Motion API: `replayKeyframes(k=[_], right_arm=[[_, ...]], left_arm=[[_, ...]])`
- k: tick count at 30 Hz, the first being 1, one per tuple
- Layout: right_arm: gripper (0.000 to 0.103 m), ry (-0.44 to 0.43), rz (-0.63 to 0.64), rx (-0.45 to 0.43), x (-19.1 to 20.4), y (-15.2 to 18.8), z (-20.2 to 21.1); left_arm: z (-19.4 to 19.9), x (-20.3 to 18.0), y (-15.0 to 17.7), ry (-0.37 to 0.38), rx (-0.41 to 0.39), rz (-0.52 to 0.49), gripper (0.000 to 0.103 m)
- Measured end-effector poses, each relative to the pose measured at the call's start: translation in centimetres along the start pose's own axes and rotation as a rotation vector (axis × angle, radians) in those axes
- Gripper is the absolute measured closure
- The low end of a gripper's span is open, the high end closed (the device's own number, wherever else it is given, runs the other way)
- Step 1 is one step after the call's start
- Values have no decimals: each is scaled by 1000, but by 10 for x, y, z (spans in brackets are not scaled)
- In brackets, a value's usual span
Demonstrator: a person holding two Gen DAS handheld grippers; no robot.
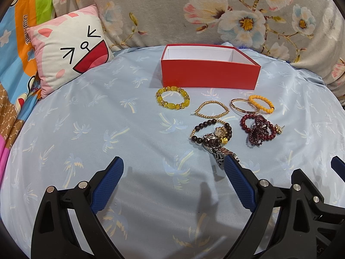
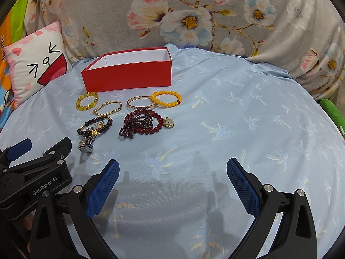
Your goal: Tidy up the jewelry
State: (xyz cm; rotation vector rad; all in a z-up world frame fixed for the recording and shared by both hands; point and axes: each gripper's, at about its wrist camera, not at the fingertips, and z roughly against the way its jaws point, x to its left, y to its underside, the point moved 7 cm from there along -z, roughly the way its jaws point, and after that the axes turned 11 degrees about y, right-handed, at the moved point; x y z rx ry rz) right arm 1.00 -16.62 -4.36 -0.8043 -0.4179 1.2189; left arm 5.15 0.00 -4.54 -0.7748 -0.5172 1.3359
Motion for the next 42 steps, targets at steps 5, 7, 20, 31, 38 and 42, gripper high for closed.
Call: replayKeyframes(k=[5,7,20,31,38,42], right_arm=[[7,-9,-7,4,-1,0,0],[7,-16,-11,10,-2,0,-1],[7,-35,26,-3,-3,-34,-12],[26,-108,-21,47,1,-85,-70],[48,-101,-4,109,13,-97,-118],[64,-104,19,157,23,-94,-138]], left_arm=[[3,3,-3,20,-2,6,12],[4,1,-4,33,-1,17,12],[-12,49,-46,69,25,153,11],[-86,61,-93,29,67,86,17],[-123,60,-89,45,128,77,41],[-128,58,-90,78,137,79,52]])
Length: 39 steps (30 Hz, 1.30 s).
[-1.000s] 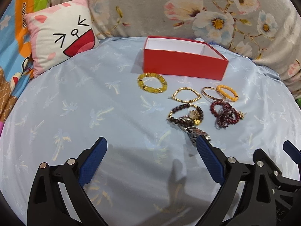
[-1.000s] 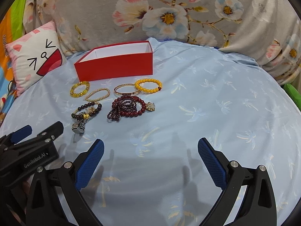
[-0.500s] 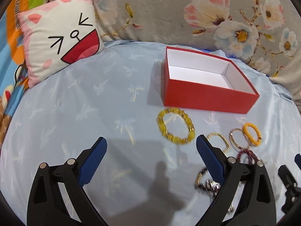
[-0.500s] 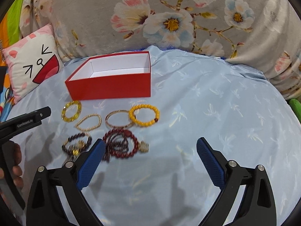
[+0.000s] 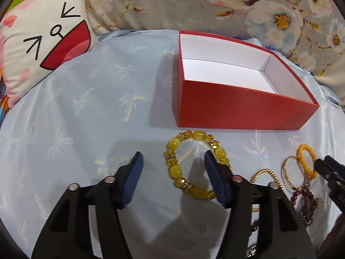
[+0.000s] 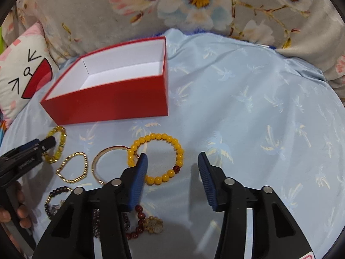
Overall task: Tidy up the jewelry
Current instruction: 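Grasp the yellow bead bracelet with the left tool while the right tool grasps the orange bead bracelet, then lower both bracelets into the red box and open both tools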
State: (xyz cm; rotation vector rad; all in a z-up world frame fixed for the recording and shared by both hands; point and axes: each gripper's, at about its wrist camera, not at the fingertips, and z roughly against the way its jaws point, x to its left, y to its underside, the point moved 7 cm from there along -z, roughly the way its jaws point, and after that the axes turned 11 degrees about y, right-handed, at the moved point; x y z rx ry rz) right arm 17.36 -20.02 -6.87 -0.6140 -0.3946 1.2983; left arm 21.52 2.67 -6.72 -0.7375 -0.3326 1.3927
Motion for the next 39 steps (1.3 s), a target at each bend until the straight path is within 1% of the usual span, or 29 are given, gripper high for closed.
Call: replayKeyframes(k=[3,5,6,7,8,9,10,13,17,21,26,29,33,36,39], right_arm=[[78,-8,5,29,4,2,-10],[80,1,12,21,4,3,-12],[82,5,19,17,5,3,-11],[86,0,22,15,5,4,-10],[89,-6,21,15,6,4,-10],[94,-17,20,16,7,4,-9],[96,-23,22,18,7,5,-8],[96,-25,23,17,8,6,-6],[96,-31,17,-8,4,5,8],[96,-39,19,-45,-1,1,30],[96,-52,26,-95,-6,-11,63],[96,-73,32,-116,-5,-23,79],[96,-94,48,-165,0,-50,97],[96,-120,45,-186,7,-78,100],[96,-159,34,-177,16,-106,90]], left_arm=[[-1,-2,0,7,0,-12,57],[-1,-2,-1,13,1,-14,73],[-1,-3,-1,18,2,-18,75],[-1,-3,-1,20,2,-19,83],[-1,-4,0,24,4,-21,95],[-1,-4,1,32,6,-23,94],[0,-5,1,39,7,-27,94],[2,-9,5,59,14,-38,94],[13,-14,8,84,12,-29,94],[37,-23,6,122,-15,-35,94],[70,-41,-4,167,-50,-69,94],[86,-52,-15,191,-68,-88,94],[102,-63,-40,217,-103,-104,94],[105,-69,-68,223,-136,-113,94],[98,-72,-98,223,-159,-113,94]])
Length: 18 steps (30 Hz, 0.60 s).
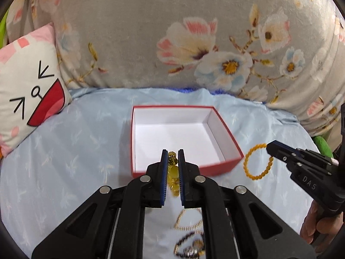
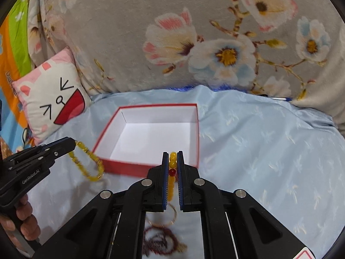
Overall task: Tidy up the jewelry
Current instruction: 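Lower both bracelets into the red box and open both tools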
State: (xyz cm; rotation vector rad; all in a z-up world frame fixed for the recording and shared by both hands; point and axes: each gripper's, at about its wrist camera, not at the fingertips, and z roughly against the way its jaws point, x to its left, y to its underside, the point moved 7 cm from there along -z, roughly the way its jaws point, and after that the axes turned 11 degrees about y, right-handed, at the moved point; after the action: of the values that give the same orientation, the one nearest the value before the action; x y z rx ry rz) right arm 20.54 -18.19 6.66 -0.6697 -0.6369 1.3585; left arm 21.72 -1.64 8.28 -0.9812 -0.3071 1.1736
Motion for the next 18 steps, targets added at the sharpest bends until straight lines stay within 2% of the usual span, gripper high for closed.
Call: replayKeyframes(k=[5,11,15,18], right_arm=[[96,-54,-8,31,19,-35,-47],[96,-113,-35,97,35,-53,-111],[93,-82,-5,132,40,-49,-151],[81,-14,25,127,37,-42,-165]], left_arm=[[-44,15,-33,-2,6,9,94],[-98,38,-44,-29,34,11,94],[-130,53,-44,-40,58,12,94],[-141,59,-43,-73,57,-9,92]])
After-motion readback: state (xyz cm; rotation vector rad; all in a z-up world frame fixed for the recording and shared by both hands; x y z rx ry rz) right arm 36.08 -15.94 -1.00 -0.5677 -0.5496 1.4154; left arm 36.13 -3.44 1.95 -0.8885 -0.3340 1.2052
